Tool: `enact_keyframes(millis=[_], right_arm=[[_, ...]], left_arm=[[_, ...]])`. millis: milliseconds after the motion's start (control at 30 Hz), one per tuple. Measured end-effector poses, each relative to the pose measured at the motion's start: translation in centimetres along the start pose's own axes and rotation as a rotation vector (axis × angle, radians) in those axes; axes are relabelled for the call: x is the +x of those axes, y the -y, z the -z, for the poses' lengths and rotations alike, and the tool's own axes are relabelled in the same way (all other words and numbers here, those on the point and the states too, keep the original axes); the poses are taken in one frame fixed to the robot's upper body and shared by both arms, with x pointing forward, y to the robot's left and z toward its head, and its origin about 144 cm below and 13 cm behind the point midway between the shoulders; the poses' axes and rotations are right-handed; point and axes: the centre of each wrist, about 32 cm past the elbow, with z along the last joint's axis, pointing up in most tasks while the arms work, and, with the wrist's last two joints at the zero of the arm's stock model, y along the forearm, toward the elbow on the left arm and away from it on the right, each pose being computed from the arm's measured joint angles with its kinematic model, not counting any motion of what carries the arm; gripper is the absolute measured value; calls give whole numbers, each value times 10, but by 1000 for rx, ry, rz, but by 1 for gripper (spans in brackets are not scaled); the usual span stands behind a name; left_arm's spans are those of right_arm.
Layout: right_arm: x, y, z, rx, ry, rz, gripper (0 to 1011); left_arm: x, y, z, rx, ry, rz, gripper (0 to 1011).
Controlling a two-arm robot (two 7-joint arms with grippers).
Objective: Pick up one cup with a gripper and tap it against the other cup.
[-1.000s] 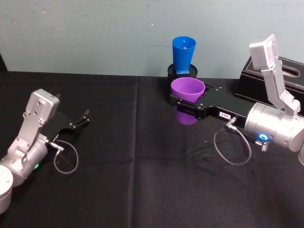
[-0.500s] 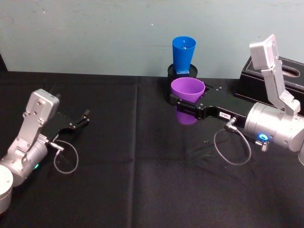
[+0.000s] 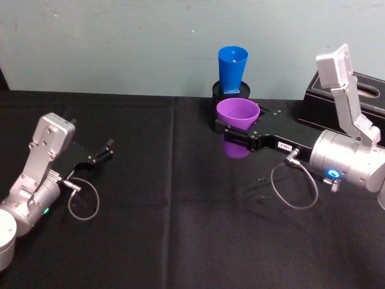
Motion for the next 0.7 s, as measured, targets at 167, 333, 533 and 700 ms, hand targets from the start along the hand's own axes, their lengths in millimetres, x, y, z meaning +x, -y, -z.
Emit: enact_keyframes(millis=[167, 333, 533, 700], right_arm=[[0, 0, 0, 0, 0, 0, 741], [0, 0, 0, 0, 0, 0, 741], [0, 0, 0, 0, 0, 0, 741], [0, 0, 0, 0, 0, 0, 741]], left_arm=[[0, 0, 0, 0, 0, 0, 1004], [0, 0, 0, 0, 0, 0, 1005], [0, 0, 0, 0, 0, 0, 1005], [0, 0, 0, 0, 0, 0, 1005]])
